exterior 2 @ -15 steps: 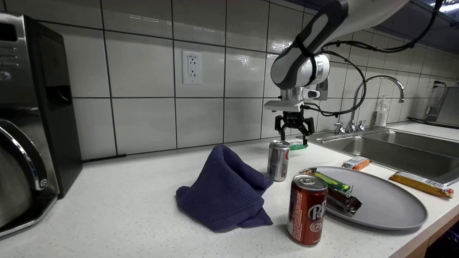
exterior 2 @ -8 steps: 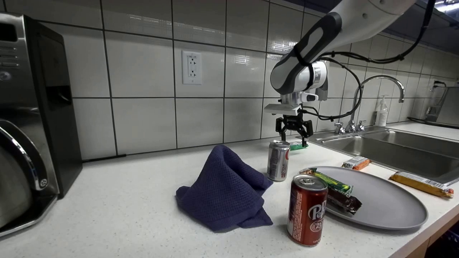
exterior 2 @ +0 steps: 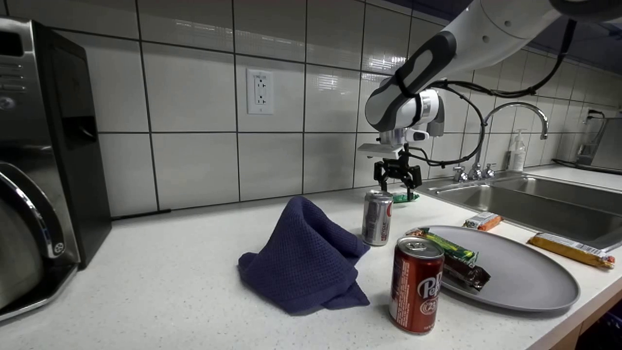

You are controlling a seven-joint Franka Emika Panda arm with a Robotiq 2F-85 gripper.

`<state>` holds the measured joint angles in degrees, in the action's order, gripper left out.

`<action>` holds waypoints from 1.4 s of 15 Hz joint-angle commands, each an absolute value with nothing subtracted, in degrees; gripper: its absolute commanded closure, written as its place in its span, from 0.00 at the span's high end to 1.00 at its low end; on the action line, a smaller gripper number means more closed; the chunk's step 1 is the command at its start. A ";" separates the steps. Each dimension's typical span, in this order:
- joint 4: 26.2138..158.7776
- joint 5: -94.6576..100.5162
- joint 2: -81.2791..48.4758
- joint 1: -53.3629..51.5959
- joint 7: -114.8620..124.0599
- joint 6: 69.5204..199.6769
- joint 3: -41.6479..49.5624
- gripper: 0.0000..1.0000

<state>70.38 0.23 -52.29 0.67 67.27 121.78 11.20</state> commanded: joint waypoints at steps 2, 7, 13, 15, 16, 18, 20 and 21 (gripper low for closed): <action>64.63 -0.99 -55.08 1.53 69.15 117.78 10.93 1.00; 62.73 -0.83 -56.17 1.61 70.57 116.40 10.98 1.00; 61.16 -0.66 -57.00 1.68 71.88 115.31 11.03 0.49; 60.66 -0.57 -57.28 1.71 72.36 114.87 11.03 0.33; 60.50 -0.52 -57.36 1.72 72.57 114.62 11.05 0.27; 60.18 -0.06 -57.49 1.56 73.14 114.43 11.38 0.15; 59.93 0.16 -57.62 1.55 73.22 114.32 11.48 0.15; 59.89 0.21 -57.65 1.56 73.11 114.32 11.49 0.15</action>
<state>63.38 0.02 -56.12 1.14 71.95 116.69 11.31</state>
